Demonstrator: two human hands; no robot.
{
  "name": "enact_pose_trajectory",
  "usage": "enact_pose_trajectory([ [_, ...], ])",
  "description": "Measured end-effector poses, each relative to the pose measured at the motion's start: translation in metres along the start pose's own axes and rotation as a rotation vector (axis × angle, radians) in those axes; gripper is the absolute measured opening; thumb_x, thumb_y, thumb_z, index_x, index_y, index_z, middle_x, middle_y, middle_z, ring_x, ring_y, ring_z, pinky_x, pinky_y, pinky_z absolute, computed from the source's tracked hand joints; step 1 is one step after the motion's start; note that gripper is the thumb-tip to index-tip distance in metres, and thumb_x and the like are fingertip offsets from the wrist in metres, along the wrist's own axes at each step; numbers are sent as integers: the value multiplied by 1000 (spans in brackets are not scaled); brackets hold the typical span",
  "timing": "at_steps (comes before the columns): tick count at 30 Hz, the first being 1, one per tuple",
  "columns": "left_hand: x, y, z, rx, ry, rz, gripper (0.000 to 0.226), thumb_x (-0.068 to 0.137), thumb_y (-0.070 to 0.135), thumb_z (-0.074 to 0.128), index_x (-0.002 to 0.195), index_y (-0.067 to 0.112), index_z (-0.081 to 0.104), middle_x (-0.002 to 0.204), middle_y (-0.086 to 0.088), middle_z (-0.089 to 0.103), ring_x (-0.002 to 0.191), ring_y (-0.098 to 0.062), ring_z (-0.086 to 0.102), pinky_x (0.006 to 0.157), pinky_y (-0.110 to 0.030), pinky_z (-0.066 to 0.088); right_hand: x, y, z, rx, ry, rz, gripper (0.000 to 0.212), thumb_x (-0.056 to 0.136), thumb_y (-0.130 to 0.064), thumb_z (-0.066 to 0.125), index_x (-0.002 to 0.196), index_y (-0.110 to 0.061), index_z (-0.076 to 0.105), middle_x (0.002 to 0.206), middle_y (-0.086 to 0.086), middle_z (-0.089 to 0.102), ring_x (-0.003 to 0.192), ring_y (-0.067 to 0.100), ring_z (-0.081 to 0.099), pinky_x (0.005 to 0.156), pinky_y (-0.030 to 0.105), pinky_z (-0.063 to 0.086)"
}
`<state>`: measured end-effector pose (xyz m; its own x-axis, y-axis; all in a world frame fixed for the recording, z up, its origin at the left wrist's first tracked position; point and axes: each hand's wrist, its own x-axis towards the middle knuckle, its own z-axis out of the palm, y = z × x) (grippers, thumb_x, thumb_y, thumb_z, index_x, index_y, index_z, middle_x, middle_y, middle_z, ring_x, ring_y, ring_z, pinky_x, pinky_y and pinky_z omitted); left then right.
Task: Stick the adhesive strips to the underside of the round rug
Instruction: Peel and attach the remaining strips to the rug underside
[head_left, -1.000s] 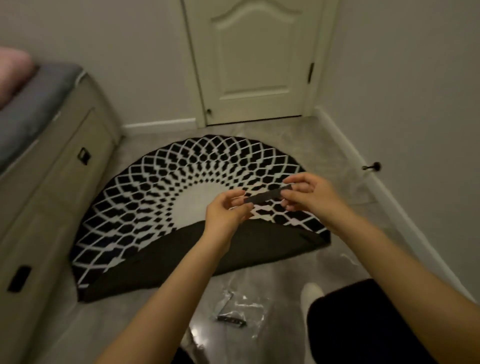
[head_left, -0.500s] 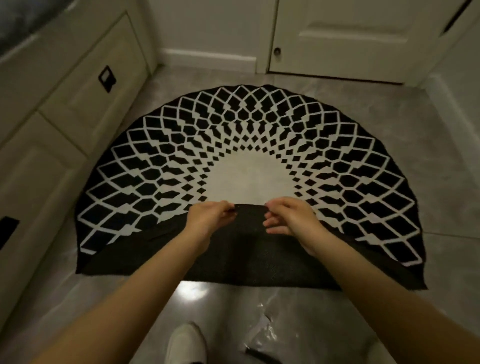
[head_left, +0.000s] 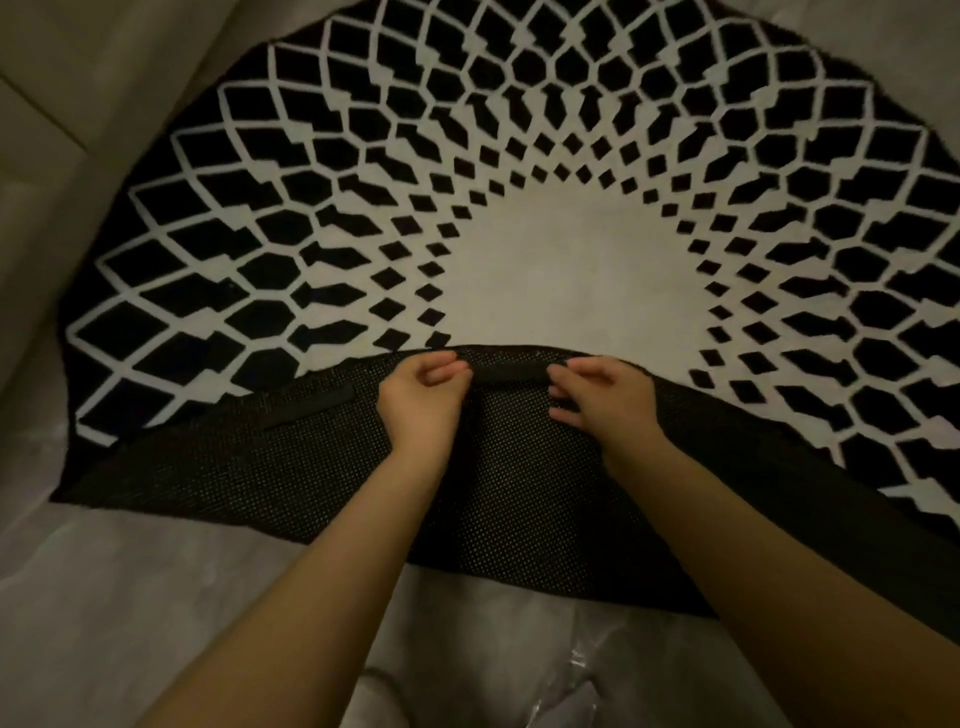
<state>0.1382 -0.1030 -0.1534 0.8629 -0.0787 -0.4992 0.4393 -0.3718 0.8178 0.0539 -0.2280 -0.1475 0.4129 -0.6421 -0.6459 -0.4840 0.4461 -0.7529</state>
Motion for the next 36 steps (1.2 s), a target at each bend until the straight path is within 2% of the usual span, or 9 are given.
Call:
enact_pose_trajectory([
  [2, 5, -11, 2, 129, 32, 120, 20, 85, 10, 67, 103, 18, 67, 99, 4, 68, 86, -2, 62, 86, -19, 49, 11, 7, 7, -9, 3, 18, 10, 83, -8, 70, 87, -10, 61, 83, 9, 65, 70, 12, 65, 57, 23, 58],
  [8, 8, -52, -4, 889, -89, 625, 44, 84, 26, 66, 126, 20, 58, 140, 2, 46, 127, -17, 43, 97, -32, 41, 34, 22, 18, 48, 96, 52, 11, 84, -8, 69, 87, -10, 59, 85, 11, 65, 69, 14, 65, 61, 27, 58],
  [14, 10, -58, 12, 1133, -263, 884, 57, 72, 20, 75, 126, 12, 58, 143, -10, 46, 126, -29, 49, 98, -43, 46, 44, 23, 11, -4, 171, 6, 12, 82, -6, 67, 90, -9, 58, 78, 7, 62, 61, 13, 63, 57, 28, 58],
  [18, 12, -61, 19, 1215, -281, 905, 53, 78, 24, 66, 129, 12, 56, 142, -9, 48, 127, -28, 49, 102, -44, 44, 47, 25, 6, -25, 167, -15, 12, 81, -5, 67, 82, -12, 57, 74, 6, 62, 54, 11, 62, 51, 24, 56],
  [21, 11, -70, 20, 1285, -294, 878, 52, 87, 29, 40, 135, 12, 50, 146, -8, 44, 130, -27, 45, 105, -45, 41, 51, 30, 2, -117, 163, -54, 10, 82, -10, 69, 86, -9, 59, 74, 8, 64, 46, 11, 61, 47, 23, 54],
  [25, 12, -72, 20, 1321, -317, 871, 56, 87, 32, 31, 137, 13, 48, 147, -7, 42, 132, -26, 44, 107, -43, 38, 56, 37, -4, -599, 241, -271, 30, 81, -29, 71, 87, -14, 46, 74, -1, 54, 56, 13, 53, 53, 33, 47],
  [28, 15, -71, 17, 1325, -332, 882, 56, 88, 35, 32, 137, 15, 48, 147, -5, 42, 133, -24, 43, 108, -40, 33, 55, 41, -6, -939, 236, -691, 23, 80, -21, 71, 88, -14, 50, 79, -1, 51, 73, 19, 51, 61, 30, 39],
  [31, 18, -72, 14, 1307, -346, 882, 55, 89, 36, 32, 138, 16, 47, 148, -5, 41, 135, -22, 40, 110, -38, 29, 55, 59, -6, -1198, 23, -1088, 32, 74, -9, 70, 106, -5, 64, 99, 9, 66, 89, 25, 62, 80, 33, 51],
  [36, 20, -70, 12, 1304, -366, 875, 55, 90, 37, 31, 137, 15, 49, 148, -4, 41, 134, -22, 41, 109, -38, 31, 50, 60, 3, -1425, -39, -972, 52, 83, -27, 42, 129, -7, 55, 108, 8, 63, 94, 24, 60, 79, 35, 54],
])
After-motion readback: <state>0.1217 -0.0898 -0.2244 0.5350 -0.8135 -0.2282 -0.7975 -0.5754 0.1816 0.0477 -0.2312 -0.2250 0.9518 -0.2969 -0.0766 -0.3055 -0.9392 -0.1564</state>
